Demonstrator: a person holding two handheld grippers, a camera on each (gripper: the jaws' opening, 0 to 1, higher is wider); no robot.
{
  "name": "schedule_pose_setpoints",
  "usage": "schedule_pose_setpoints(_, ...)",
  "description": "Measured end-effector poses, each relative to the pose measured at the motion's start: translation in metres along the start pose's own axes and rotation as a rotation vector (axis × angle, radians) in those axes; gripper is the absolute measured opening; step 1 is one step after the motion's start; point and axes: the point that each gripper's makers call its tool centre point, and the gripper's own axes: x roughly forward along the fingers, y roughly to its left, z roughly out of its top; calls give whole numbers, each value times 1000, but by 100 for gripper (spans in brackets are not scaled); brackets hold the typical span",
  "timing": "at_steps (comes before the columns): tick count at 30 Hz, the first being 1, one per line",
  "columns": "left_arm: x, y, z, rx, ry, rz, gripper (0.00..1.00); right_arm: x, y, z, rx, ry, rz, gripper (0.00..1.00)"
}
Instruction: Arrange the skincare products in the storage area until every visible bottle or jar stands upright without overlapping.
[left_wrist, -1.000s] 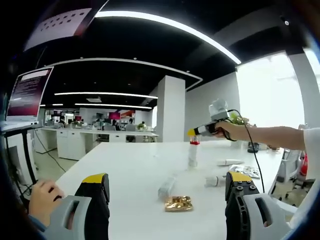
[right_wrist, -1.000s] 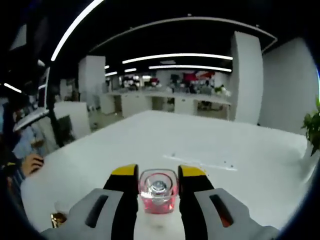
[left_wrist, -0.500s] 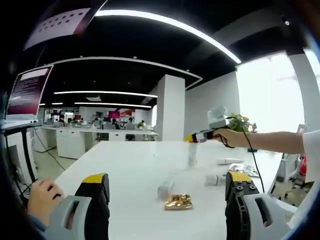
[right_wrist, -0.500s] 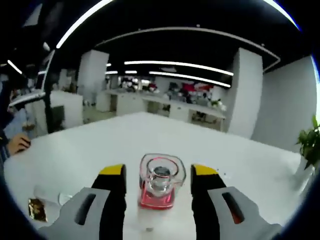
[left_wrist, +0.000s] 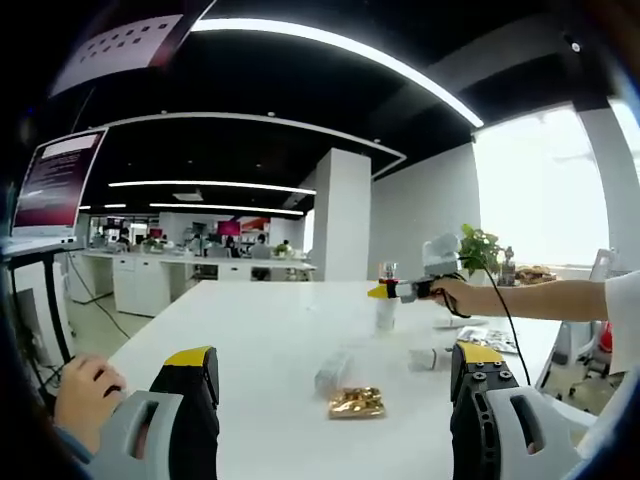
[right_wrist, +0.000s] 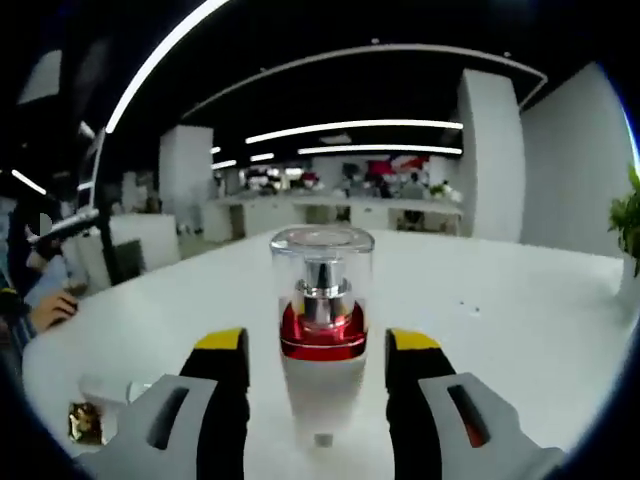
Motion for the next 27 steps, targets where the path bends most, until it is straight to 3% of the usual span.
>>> schedule_pose_setpoints(11,1,1,-2,-5,4,-1,100,5,0,-11,16,-9,-18,43)
schedule_pose_setpoints(17,-1,3,-1,-10,-2,4,100,7,-2,-12,-2,-21,-50,30)
schedule_pose_setpoints(27,-2,4,-2,-10,0,5,100,10,-5,-10,-12,-19,-72,30)
